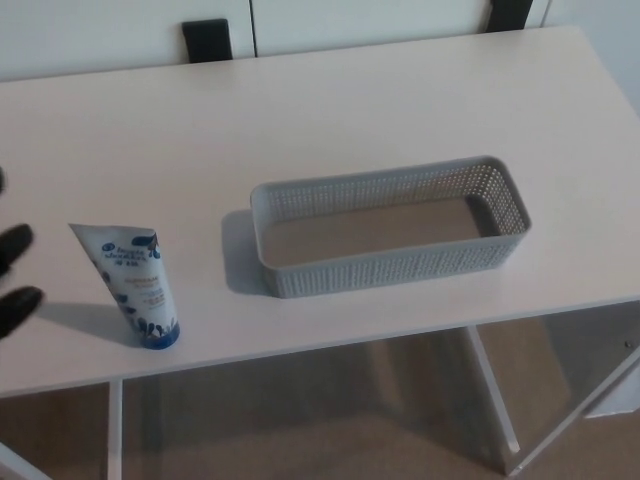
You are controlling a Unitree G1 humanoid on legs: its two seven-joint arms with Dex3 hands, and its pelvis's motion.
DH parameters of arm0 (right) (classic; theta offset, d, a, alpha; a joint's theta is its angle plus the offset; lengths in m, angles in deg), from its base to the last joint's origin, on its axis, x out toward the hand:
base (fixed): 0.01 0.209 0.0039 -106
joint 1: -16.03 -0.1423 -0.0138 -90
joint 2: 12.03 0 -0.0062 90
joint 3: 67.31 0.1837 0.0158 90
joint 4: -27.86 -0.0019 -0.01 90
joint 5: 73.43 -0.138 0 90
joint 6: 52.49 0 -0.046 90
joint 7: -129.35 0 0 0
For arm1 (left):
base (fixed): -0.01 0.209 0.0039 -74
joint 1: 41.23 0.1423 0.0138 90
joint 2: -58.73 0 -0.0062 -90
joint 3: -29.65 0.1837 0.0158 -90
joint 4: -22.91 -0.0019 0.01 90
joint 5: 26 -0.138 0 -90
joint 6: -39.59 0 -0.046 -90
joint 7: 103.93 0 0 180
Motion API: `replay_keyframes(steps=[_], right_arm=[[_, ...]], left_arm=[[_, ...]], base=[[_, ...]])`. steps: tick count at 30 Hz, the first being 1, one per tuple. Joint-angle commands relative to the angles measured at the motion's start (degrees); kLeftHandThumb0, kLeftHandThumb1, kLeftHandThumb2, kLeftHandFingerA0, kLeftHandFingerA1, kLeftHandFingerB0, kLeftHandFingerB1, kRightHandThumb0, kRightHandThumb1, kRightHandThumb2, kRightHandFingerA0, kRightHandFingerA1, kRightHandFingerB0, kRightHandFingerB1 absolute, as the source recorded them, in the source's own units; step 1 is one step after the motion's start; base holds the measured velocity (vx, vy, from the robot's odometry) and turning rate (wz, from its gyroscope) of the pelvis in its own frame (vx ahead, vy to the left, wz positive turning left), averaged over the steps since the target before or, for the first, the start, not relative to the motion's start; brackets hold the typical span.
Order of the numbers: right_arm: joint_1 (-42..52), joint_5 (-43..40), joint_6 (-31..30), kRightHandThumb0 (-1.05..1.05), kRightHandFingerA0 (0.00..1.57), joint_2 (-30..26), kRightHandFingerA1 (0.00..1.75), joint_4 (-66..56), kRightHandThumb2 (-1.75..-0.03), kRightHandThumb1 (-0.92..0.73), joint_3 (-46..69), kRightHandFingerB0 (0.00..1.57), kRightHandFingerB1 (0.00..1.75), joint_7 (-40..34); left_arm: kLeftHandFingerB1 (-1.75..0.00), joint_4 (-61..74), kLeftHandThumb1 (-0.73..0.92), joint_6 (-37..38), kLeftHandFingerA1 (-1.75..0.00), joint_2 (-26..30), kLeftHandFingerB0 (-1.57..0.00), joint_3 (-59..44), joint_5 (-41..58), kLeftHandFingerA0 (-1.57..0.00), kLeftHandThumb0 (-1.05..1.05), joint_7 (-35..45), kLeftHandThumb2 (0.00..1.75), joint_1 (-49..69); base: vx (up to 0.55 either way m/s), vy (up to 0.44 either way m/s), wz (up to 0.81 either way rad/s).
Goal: The robot walks towards a table in front, picks a shampoo with left hand and puts it in a small grey container
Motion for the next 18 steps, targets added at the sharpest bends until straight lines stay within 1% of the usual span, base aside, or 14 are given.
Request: replay_keyframes(steps=[1,2,3,4,6,9,10,11,13,14,15,16,17,18], right_arm=[[-0.2,0.2,1.1,-0.43,0.76,-0.2,0.64,0.2,-0.76,-0.46,-0.4,0.5,0.52,-0.1],[-0.2,0.2,1.1,-0.43,0.76,-0.3,0.64,0.2,-0.76,-0.46,-0.5,0.5,0.52,-0.2],[-0.3,0.0,1.2,-0.35,0.79,-0.2,0.53,0.1,-0.57,-0.55,-0.4,0.57,0.41,-0.2],[-0.3,0.0,1.3,-0.42,0.73,-0.2,0.64,0.0,-0.76,-0.46,-0.4,0.51,0.53,-0.3],[-0.3,0.1,1.4,-0.42,0.71,-0.3,0.62,-0.3,-0.76,-0.46,-0.7,0.5,0.52,-0.2],[-0.3,0.6,1.3,-0.42,0.73,-0.4,0.63,-0.1,-0.76,-0.46,-1.4,0.5,0.52,-0.6],[-0.5,0.4,1.1,-0.35,0.79,-0.5,0.53,-0.1,-0.57,-0.56,-1.4,0.56,0.4,-0.6],[-0.6,0.2,1.1,-0.36,0.8,-0.5,0.54,-0.1,-0.57,-0.55,-1.3,0.55,0.4,-0.4],[-0.7,0.1,1.0,-0.35,0.79,-0.5,0.53,0.0,-0.57,-0.56,-1.2,0.55,0.4,-0.3],[-0.7,0.0,1.1,-0.43,0.72,-0.5,0.62,0.0,-0.76,-0.47,-1.2,0.5,0.52,-0.3],[-0.6,0.0,1.3,-0.43,0.72,-0.4,0.62,0.0,-0.76,-0.47,-1.2,0.5,0.52,-0.4],[-0.6,0.0,1.4,-0.43,0.72,-0.4,0.62,0.0,-0.76,-0.47,-1.2,0.5,0.52,-0.4],[-0.7,0.1,1.1,-0.42,0.71,-0.4,0.62,0.0,-0.75,-0.47,-1.2,0.49,0.51,-0.3],[-0.6,-0.1,1.1,-0.42,0.71,-0.3,0.62,-0.1,-0.75,-0.47,-1.2,0.48,0.51,-0.1]], left_arm=[[-0.18,-0.4,0.32,-1.2,-0.32,-1.2,0.0,1.8,-3.4,-0.01,-0.5,0.3,0.72,-0.7],[-0.18,-0.3,0.32,-1.4,-0.32,-1.3,0.0,2.1,-3.6,-0.01,-0.5,0.3,0.72,-0.7],[-0.18,-0.2,0.32,-1.4,-0.32,-1.6,0.0,2.6,-3.8,0.0,-0.49,0.5,0.71,-0.6],[-0.18,0.0,0.32,-1.5,-0.32,-1.8,0.0,3.0,-4.0,-0.01,-0.49,0.5,0.71,-0.6],[-0.18,0.6,0.32,-2.0,-0.33,-2.1,0.0,3.5,-4.3,-0.01,-0.5,0.3,0.72,-0.5],[-0.18,1.5,0.33,-2.9,-0.3,-2.5,0.0,4.1,-4.1,0.0,-0.5,0.7,0.72,-0.6],[-0.17,1.5,0.33,-2.9,-0.3,-2.7,0.0,4.4,-4.4,0.0,-0.52,0.8,0.72,-1.0],[-0.16,1.5,0.34,-2.9,-0.29,-2.8,0.0,4.7,-4.4,0.0,-0.52,1.0,0.73,-1.3],[-0.16,1.6,0.34,-3.0,-0.3,-3.1,0.0,4.9,-4.4,-0.01,-0.53,1.2,0.73,-1.5],[-0.15,1.7,0.34,-3.1,-0.3,-3.1,0.0,4.9,-4.4,-0.01,-0.54,1.4,0.73,-1.5],[-0.13,1.9,0.36,-3.5,-0.3,-3.2,0.0,5.0,-4.3,-0.05,-0.54,1.5,0.71,-1.6],[-0.13,2.0,0.36,-3.7,-0.3,-3.3,0.0,5.0,-4.2,-0.05,-0.54,1.6,0.71,-1.6],[-0.15,2.1,0.46,-4.2,-0.28,-3.4,0.0,4.9,-3.7,-0.04,-0.49,2.0,0.56,-1.7],[-0.13,2.5,0.36,-5.0,-0.29,-3.5,0.0,4.7,-3.3,-0.04,-0.54,2.2,0.71,-1.7]], base=[[0.0,0.0,0.0],[0.0,0.0,0.0],[0.0,0.0,0.0],[0.0,0.0,0.0],[0.0,0.0,0.0],[0.0,0.0,0.0],[0.0,0.0,0.0],[0.0,0.0,0.0],[0.0,0.0,0.0],[0.0,0.0,0.0],[0.0,0.0,0.0],[0.0,0.0,0.0],[0.0,0.0,0.0],[0.0,0.0,0.0]])
